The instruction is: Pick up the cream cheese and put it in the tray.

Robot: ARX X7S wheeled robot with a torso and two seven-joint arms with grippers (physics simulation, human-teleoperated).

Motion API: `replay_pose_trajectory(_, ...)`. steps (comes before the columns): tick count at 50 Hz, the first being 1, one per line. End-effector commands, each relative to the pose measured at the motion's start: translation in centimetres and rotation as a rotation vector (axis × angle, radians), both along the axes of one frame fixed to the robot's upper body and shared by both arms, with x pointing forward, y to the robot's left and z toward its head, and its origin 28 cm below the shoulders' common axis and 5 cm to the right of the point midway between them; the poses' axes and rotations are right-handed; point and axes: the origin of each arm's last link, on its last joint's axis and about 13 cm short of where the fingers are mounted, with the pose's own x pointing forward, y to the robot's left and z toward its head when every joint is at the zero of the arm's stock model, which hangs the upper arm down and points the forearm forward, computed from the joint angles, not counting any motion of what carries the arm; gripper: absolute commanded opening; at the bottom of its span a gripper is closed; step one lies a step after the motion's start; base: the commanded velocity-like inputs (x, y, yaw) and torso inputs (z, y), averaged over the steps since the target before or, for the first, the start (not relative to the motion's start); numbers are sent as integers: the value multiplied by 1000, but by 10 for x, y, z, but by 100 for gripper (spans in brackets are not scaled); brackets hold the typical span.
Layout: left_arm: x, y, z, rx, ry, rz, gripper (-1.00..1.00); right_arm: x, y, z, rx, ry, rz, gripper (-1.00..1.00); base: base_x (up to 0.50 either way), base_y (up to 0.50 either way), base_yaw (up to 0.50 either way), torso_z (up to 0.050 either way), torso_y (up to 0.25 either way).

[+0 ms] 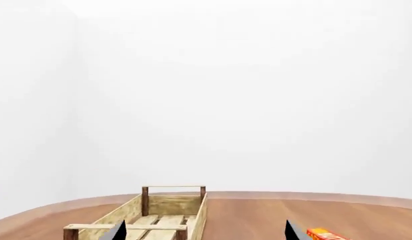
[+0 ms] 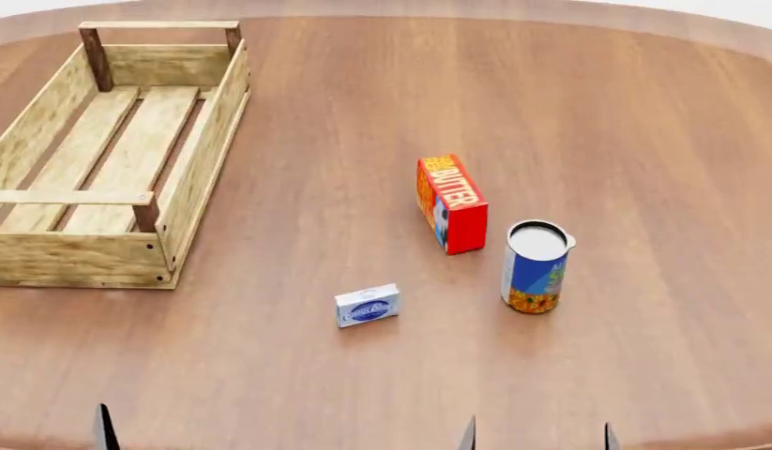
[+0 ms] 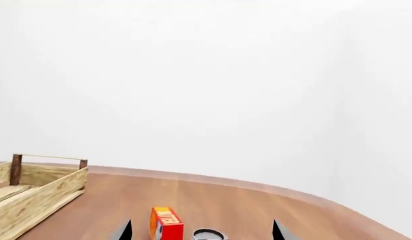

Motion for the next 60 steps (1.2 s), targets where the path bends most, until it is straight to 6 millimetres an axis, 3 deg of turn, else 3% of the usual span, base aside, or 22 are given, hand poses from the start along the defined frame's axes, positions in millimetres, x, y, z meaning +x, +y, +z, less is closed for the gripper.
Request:
replay_pose_trajectory(1, -10, -1, 6, -2, -162, 23, 100, -12, 5, 7, -60, -178, -40, 100, 0, 0, 0, 0, 0)
replay_pose_trajectory(15, -18, 2, 10, -16, -266, 49, 100, -18, 8, 9, -85, -287, -57, 100, 0, 0, 0, 0, 0)
replay_pose_trajectory(34, -20, 1, 10, -3, -299, 43, 100, -18, 9, 10, -84, -299, -55, 100, 0, 0, 0, 0, 0)
replay_pose_trajectory(60, -22, 1, 9, -5, -303, 28, 100, -16, 10, 7, -101, -293, -49, 100, 328, 16, 0, 0, 0)
